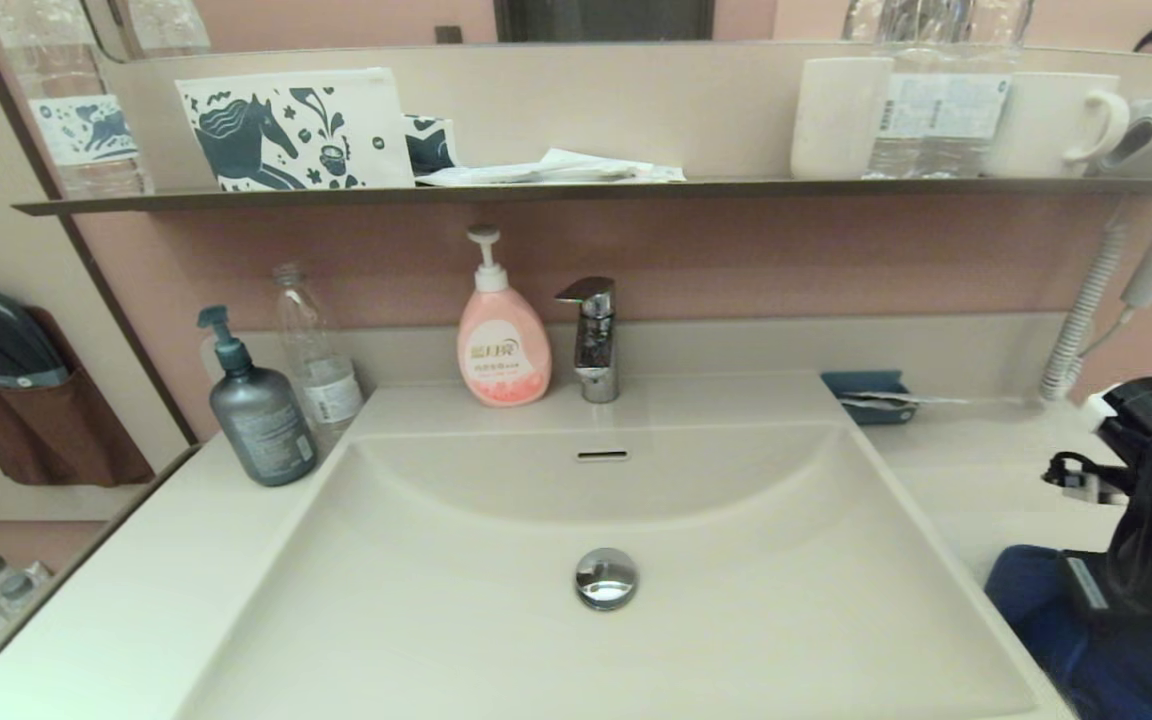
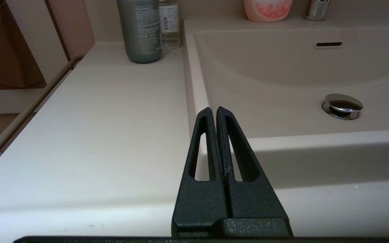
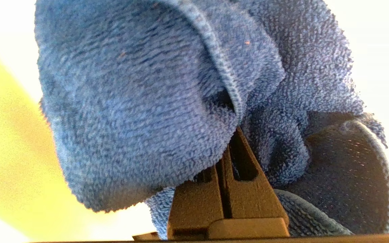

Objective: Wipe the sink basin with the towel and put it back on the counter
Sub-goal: Wipe the sink

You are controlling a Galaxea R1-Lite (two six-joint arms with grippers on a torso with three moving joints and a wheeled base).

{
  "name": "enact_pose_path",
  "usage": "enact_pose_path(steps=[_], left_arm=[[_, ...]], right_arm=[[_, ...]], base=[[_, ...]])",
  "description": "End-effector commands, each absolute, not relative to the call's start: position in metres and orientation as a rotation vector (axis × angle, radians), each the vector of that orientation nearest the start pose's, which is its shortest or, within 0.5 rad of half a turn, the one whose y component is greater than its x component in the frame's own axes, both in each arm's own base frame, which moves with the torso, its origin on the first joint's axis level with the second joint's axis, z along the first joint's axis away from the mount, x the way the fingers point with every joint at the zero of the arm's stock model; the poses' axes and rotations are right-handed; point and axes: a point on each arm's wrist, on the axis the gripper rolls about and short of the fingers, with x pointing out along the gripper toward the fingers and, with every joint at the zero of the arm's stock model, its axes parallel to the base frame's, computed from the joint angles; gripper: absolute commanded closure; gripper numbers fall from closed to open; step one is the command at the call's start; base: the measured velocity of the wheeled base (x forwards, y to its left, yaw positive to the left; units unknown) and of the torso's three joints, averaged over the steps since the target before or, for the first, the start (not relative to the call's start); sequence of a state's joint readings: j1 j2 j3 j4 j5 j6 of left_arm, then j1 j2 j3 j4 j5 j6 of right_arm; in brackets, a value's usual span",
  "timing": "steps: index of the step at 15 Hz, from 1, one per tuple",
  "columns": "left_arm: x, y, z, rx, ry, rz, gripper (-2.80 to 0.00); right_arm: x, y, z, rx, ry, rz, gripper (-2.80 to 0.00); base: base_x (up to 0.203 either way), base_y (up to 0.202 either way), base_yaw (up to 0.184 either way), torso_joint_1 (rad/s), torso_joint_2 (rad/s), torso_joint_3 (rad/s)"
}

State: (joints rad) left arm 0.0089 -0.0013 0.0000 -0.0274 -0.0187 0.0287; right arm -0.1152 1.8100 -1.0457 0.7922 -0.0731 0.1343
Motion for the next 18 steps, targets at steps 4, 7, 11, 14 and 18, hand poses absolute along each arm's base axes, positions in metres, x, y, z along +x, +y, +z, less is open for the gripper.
enact_pose_path(steps=[4, 7, 11, 14, 18], left_arm=[[-0.023, -0.001, 0.078, 0.030, -0.029, -0.009, 0.00], [-0.023, -0.001, 0.078, 0.030, -0.029, -0.009, 0.00], [-0.023, -0.001, 0.078, 0.030, -0.028, -0.009, 0.00], [-0.023, -0.001, 0.078, 0.030, -0.028, -0.010, 0.00], [-0.023, -0.001, 0.078, 0.030, -0.029, -0.009, 0.00]], right_arm=[[0.253, -0.083, 0.145, 0.210, 1.371, -0.372, 0.00], [0.263, -0.100, 0.153, 0.223, 1.321, -0.404, 0.00], [0.281, -0.113, 0.167, 0.260, 1.237, -0.447, 0.00], [0.299, -0.109, 0.163, 0.272, 1.234, -0.442, 0.00], [0.334, -0.084, 0.141, 0.296, 1.262, -0.408, 0.00]], base=[[0.000, 0.000, 0.000, 0.000, 0.00, 0.000], [0.000, 0.000, 0.000, 0.000, 0.00, 0.000], [0.000, 0.000, 0.000, 0.000, 0.00, 0.000], [0.000, 0.000, 0.000, 0.000, 0.00, 0.000], [0.000, 0.000, 0.000, 0.000, 0.00, 0.000]])
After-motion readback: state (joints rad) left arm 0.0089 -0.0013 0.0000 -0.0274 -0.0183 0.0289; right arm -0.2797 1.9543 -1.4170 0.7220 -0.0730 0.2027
